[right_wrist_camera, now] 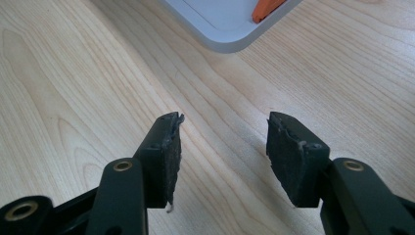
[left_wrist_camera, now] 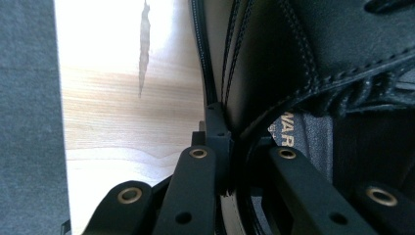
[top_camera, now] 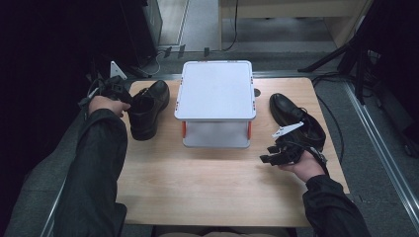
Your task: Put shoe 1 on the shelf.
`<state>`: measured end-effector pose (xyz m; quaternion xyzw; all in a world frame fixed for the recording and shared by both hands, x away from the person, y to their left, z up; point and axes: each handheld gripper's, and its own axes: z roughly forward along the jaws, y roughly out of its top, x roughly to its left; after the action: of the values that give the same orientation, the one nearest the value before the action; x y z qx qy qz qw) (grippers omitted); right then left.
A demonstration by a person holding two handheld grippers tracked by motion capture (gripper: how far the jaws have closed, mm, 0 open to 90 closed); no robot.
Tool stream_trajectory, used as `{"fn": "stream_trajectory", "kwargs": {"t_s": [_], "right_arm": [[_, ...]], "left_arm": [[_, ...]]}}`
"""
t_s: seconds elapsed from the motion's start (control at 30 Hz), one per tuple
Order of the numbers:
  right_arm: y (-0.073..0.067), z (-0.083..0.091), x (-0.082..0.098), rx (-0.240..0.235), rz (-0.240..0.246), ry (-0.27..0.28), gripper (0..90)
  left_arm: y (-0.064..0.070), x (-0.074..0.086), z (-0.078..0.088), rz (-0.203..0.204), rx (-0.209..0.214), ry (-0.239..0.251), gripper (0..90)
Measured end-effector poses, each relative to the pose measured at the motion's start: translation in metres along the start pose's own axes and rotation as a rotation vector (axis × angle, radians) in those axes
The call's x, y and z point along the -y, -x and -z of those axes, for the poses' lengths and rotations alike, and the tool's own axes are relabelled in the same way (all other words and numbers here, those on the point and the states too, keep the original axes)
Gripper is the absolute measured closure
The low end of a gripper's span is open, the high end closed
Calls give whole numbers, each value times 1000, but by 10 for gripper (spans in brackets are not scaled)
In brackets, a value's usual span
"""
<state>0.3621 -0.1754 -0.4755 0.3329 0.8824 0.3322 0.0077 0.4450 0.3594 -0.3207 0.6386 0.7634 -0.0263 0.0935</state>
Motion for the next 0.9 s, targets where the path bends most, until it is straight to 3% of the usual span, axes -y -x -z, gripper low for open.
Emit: {"fn": "stream_trajectory", "kwargs": {"t_s": [0.23,0.5,0.63,0.9], "right_arm": [[-1,-1,-1,-5,3,0,476],[-1,-1,-1,-6,3,2,476],[-1,0,0,-7,1,4,476],[1,5,4,-2,-12,13,476]], "left_arm": [[28,-7,48,-29,38,70,864],[75,-16,79,-74,45,110,862],[99,-20,80,-93,74,114,862],[139,-27,64,-115,69,81,862]]}}
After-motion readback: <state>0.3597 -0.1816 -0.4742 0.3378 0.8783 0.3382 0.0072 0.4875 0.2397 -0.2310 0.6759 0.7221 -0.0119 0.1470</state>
